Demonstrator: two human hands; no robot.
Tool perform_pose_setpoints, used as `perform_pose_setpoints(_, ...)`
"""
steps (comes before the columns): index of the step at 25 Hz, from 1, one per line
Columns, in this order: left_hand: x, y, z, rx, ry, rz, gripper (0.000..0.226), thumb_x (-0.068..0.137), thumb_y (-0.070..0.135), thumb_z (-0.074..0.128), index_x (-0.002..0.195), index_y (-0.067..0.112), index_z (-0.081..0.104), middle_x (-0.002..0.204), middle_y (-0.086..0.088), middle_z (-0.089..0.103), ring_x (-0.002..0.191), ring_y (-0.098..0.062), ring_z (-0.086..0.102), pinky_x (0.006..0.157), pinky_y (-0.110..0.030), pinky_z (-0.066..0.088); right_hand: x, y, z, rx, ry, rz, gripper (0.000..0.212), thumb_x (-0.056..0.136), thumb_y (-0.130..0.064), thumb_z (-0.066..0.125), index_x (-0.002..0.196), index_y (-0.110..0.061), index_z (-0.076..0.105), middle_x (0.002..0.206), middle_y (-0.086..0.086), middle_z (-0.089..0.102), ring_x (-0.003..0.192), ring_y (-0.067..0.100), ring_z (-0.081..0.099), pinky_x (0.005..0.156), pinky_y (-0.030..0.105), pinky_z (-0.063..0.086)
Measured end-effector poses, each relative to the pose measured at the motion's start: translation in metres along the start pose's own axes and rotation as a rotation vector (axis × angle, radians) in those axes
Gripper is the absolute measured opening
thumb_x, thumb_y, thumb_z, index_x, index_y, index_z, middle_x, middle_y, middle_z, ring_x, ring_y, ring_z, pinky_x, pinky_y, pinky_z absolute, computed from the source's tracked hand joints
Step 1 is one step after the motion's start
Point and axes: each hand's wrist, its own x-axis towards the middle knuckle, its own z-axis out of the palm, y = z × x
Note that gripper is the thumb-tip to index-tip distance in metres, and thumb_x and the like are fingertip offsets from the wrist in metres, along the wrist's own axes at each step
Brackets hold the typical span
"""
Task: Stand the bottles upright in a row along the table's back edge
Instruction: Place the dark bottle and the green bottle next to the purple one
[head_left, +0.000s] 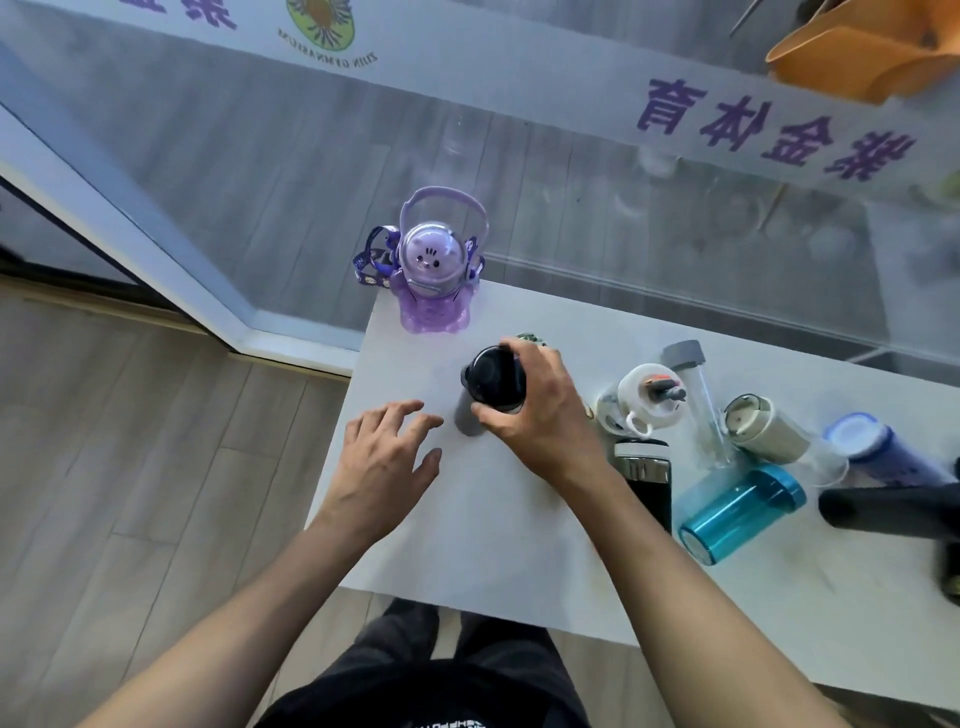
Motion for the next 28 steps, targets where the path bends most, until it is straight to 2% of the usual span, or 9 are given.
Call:
perform_pose_setpoints(3,0.010,0.009,0.006,0.015,-0.013,-0.033,0.034,0.091,0.035,0.061,0.124,0.025,0.061,0.138,-0.001,0.055,0.125,-0.028,0.051,0.102,-0.043,0.036,0.039,0.007,-0.025,0.069,0.091,-0.039,0.074,0.070,-0.033,0.083,0.136,-0.021,0.053,0.119,0.002,0.055,0.108,0.016,0.053,0.099,0.027,0.044)
perform_pose_setpoints(6,0.017,0.018,0.013,0.003,-0.028,-0.075,0.035,0.092,0.035,0.060,0.125,0.025,0.061,0.139,-0.001,0.054,0.126,-0.029,0.050,0.102,-0.042,0.035,0.082,0.016,-0.050,0.096,0.165,-0.056,0.074,0.069,-0.034,0.083,0.136,-0.022,0.053,0.118,0.000,0.054,0.099,0.002,0.047,0.091,0.008,0.036)
perform_pose_setpoints(8,0.021,0.024,0.018,-0.011,-0.037,-0.101,0.035,0.092,0.035,0.060,0.126,0.026,0.061,0.139,-0.001,0.054,0.126,-0.029,0.050,0.102,-0.042,0.035,0.108,0.024,-0.061,0.077,0.169,-0.050,0.074,0.069,-0.035,0.082,0.136,-0.024,0.052,0.117,-0.001,0.052,0.096,0.000,0.045,0.086,0.002,0.032)
perform_pose_setpoints(9,0.023,0.027,0.020,-0.018,-0.042,-0.112,0.035,0.092,0.035,0.060,0.126,0.026,0.061,0.138,-0.001,0.055,0.125,-0.029,0.050,0.102,-0.043,0.035,0.120,0.028,-0.063,0.062,0.158,-0.041,0.074,0.069,-0.035,0.082,0.136,-0.024,0.052,0.118,0.000,0.051,0.097,0.003,0.047,0.087,0.005,0.033)
perform_pose_setpoints(12,0.028,0.034,0.026,-0.029,-0.048,-0.131,0.034,0.092,0.035,0.060,0.125,0.025,0.061,0.136,-0.002,0.056,0.123,-0.029,0.051,0.101,-0.043,0.036,0.144,0.041,-0.062,0.015,0.102,-0.017,0.075,0.070,-0.033,0.084,0.137,-0.023,0.052,0.124,0.006,0.052,0.106,0.019,0.056,0.096,0.023,0.042)
perform_pose_setpoints(15,0.033,0.040,0.031,-0.032,-0.047,-0.133,0.033,0.092,0.034,0.060,0.124,0.024,0.061,0.134,-0.002,0.057,0.122,-0.029,0.052,0.100,-0.043,0.037,0.153,0.053,-0.057,-0.024,0.065,0.009,0.075,0.071,-0.032,0.083,0.138,-0.023,0.051,0.128,0.008,0.051,0.115,0.025,0.056,0.104,0.032,0.043)
perform_pose_setpoints(28,0.042,0.043,0.038,-0.043,-0.066,-0.122,0.033,0.093,0.036,0.058,0.124,0.026,0.060,0.132,-0.001,0.056,0.124,-0.027,0.049,0.103,-0.040,0.034,0.159,0.062,-0.056,-0.059,0.066,0.037,0.075,0.072,-0.037,0.082,0.138,-0.027,0.048,0.129,0.007,0.050,0.119,0.028,0.054,0.106,0.039,0.045)
